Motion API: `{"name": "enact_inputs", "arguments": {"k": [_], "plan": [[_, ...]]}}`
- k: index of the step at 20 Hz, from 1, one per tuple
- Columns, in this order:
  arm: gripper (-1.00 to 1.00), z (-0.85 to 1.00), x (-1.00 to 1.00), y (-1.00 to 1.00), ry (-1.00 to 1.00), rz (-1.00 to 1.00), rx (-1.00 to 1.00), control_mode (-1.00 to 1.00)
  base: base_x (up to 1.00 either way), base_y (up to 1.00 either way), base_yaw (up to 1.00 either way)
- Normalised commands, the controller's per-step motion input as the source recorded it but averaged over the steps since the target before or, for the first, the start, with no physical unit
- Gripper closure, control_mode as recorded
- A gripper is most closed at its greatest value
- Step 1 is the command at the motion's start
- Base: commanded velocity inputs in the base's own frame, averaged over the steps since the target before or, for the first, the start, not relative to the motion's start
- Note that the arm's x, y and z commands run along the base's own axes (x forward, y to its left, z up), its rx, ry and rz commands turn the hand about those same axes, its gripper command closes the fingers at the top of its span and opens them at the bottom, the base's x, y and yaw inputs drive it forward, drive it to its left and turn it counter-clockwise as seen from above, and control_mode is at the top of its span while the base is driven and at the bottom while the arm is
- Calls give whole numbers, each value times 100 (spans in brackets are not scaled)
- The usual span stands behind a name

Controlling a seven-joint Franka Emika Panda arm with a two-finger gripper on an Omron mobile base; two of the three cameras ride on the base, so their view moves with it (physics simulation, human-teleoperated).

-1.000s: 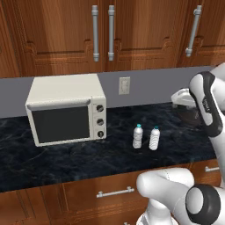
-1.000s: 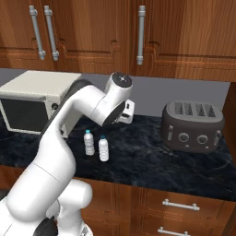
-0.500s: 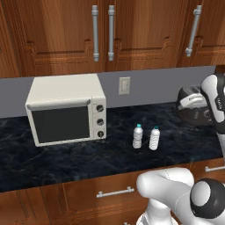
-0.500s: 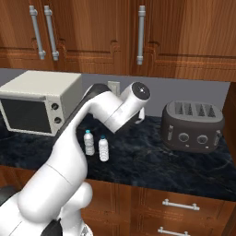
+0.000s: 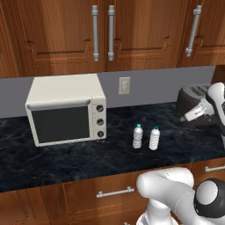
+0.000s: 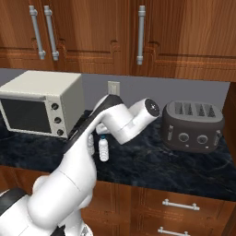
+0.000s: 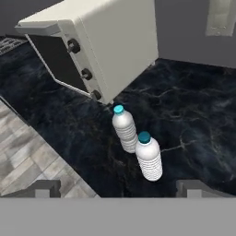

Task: Take the bottled waters from the counter and place them in the freezer to freeze. Close the freezer door after placing the bottles.

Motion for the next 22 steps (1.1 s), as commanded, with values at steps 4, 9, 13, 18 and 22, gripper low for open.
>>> {"name": "enact_inputs", "arguments": {"k": [4,9,13,18,22], "plan": [[-100,-31,0,0,-1,18,3,-100,0,0,0],[-100,-14,2,0,-7,2,1,-100,0,0,0],[-100,-32,13,-1,-14,0,1,-100,0,0,0],[-100,-26,6,0,-19,6,0,-100,0,0,0],[-100,-20,3,1,-20,12,0,-100,0,0,0]]}}
